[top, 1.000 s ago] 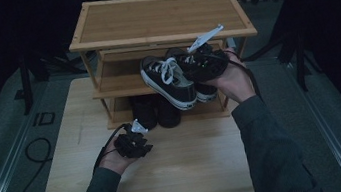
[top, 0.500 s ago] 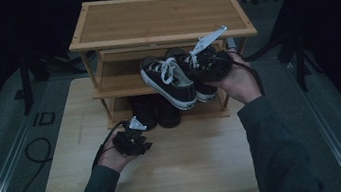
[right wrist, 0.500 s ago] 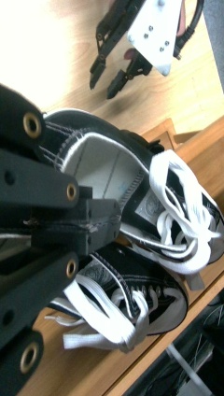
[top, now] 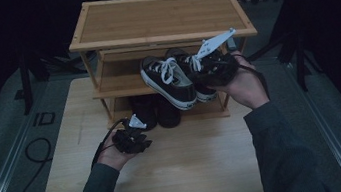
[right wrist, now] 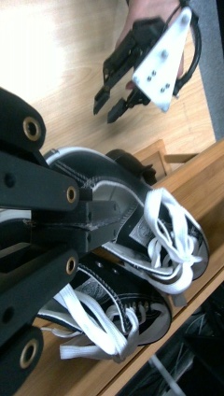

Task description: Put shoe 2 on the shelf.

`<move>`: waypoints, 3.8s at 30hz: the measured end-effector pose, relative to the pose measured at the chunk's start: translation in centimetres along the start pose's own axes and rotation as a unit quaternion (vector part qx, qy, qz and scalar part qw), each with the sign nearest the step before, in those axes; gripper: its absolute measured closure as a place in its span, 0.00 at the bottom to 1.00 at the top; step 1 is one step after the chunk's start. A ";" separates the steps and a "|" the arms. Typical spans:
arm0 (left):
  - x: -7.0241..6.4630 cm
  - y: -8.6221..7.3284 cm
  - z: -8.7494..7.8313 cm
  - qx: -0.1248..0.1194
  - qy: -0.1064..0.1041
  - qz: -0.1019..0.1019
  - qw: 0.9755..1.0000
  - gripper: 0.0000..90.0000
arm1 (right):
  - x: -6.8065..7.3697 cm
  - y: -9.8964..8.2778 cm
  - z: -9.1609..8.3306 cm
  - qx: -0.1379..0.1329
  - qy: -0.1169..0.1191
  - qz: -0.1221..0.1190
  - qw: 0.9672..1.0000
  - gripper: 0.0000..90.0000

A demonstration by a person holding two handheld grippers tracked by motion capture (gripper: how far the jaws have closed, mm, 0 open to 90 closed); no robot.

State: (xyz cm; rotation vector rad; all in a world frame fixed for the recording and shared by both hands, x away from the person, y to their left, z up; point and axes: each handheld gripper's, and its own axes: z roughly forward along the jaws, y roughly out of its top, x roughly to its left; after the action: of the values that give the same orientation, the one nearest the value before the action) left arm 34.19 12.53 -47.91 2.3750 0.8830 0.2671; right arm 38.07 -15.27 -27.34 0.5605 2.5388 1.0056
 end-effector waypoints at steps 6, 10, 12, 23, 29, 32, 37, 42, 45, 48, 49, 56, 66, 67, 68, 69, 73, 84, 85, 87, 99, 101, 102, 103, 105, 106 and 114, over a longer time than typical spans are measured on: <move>0.1 0.3 -0.4 -0.003 -0.004 0.000 1.000 0.76 | 1.0 -0.3 -0.5 -0.002 0.015 -0.015 1.000 1.00; 0.2 0.6 -0.7 -0.008 -0.001 0.002 1.000 0.77 | 1.7 -1.2 -0.3 -0.010 0.030 -0.012 0.999 1.00; 0.3 0.8 -0.8 -0.007 0.000 0.001 1.000 0.78 | 2.3 -1.6 -0.1 -0.008 0.035 -0.015 0.999 1.00; 0.9 2.3 -1.8 -0.012 0.000 -0.011 1.000 0.80 | 3.8 -3.5 1.2 0.006 0.059 -0.018 0.998 1.00; 1.3 3.6 -2.5 -0.014 0.004 -0.006 1.000 0.81 | 4.8 -4.7 3.1 0.027 0.069 -0.023 0.997 0.99; 1.5 4.2 -3.0 -0.016 0.013 -0.005 1.000 0.81 | 5.0 -5.3 4.0 0.035 0.078 -0.019 0.996 0.96; 2.3 5.5 -4.0 -0.028 0.021 -0.006 0.999 0.88 | 5.8 -6.5 5.3 0.051 0.081 -0.019 0.995 0.88; 2.8 7.3 -4.7 -0.034 0.040 -0.001 0.999 0.96 | 6.1 -7.9 6.1 0.058 0.087 -0.012 0.994 0.84; 3.1 8.5 -5.0 -0.038 0.050 0.002 0.998 1.00 | 6.2 -8.4 6.3 0.060 0.088 -0.009 0.994 0.84; 3.4 9.7 -5.5 -0.050 0.063 0.000 0.997 1.00 | 6.2 -8.9 6.3 0.063 0.089 -0.005 0.994 0.84; 3.5 10.1 -5.7 -0.054 0.066 -0.001 0.996 1.00 | 6.2 -9.0 6.3 0.064 0.089 -0.004 0.994 0.84; 4.3 12.0 -5.6 -0.058 0.088 -0.009 0.994 1.00 | 6.2 -9.9 6.4 0.063 0.092 -0.001 0.994 0.83; 4.2 13.5 -5.1 -0.039 0.131 0.004 0.991 1.00 | 6.1 -10.6 6.9 0.068 0.095 0.006 0.993 0.83; 4.2 13.5 -5.1 -0.037 0.139 0.007 0.990 1.00 | 6.1 -10.7 6.9 0.068 0.094 0.008 0.993 0.82; 4.3 13.4 -5.0 -0.039 0.137 0.004 0.990 1.00 | 6.0 -10.7 6.9 0.068 0.094 0.008 0.993 0.82; 4.4 13.4 -5.1 -0.041 0.134 0.002 0.990 1.00 | 6.0 -10.8 7.0 0.067 0.093 0.009 0.993 0.82; 4.5 13.5 -5.0 -0.037 0.142 0.005 0.989 1.00 | 6.0 -10.7 6.8 0.056 0.083 0.010 0.995 0.83; 5.6 13.8 -4.5 -0.037 0.163 -0.017 0.986 1.00 | 5.7 -9.0 5.0 0.002 0.057 0.001 0.998 1.00; 5.6 13.8 -4.5 -0.037 0.164 -0.017 0.986 1.00 | 5.7 -8.9 5.0 -0.001 0.055 0.002 0.998 1.00; 5.8 13.8 -4.5 -0.036 0.162 -0.020 0.986 1.00 | 5.7 -8.5 5.0 -0.010 0.054 0.002 0.998 1.00; 6.2 13.2 -4.7 -0.036 0.152 -0.024 0.987 1.00 | 5.3 -7.1 4.7 -0.034 0.037 0.001 0.999 1.00; 6.2 13.2 -4.8 -0.033 0.153 -0.023 0.987 1.00 | 5.2 -7.0 4.6 -0.035 0.035 0.002 0.999 1.00; 6.3 13.1 -4.9 -0.032 0.153 -0.022 0.987 1.00 | 5.1 -6.9 4.6 -0.035 0.034 0.003 0.999 1.00; 6.4 13.1 -4.9 -0.032 0.153 -0.023 0.988 1.00 | 5.1 -6.9 4.6 -0.035 0.033 0.002 0.999 1.00; 6.5 12.9 -5.0 -0.032 0.153 -0.024 0.988 1.00 | 5.0 -6.8 4.5 -0.035 0.029 0.002 0.999 1.00; 6.6 12.8 -5.1 -0.032 0.154 -0.023 0.987 1.00 | 4.9 -6.8 4.4 -0.033 0.026 0.002 0.999 1.00; 7.1 12.2 -5.6 -0.029 0.153 -0.026 0.987 0.99 | 4.6 -6.7 4.4 -0.027 0.026 -0.003 0.999 1.00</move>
State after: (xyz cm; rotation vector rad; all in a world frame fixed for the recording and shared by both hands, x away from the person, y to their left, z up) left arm 44.03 12.29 -36.33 2.2885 1.0580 0.6417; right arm 34.59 -15.01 -35.88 0.5174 2.5480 1.0962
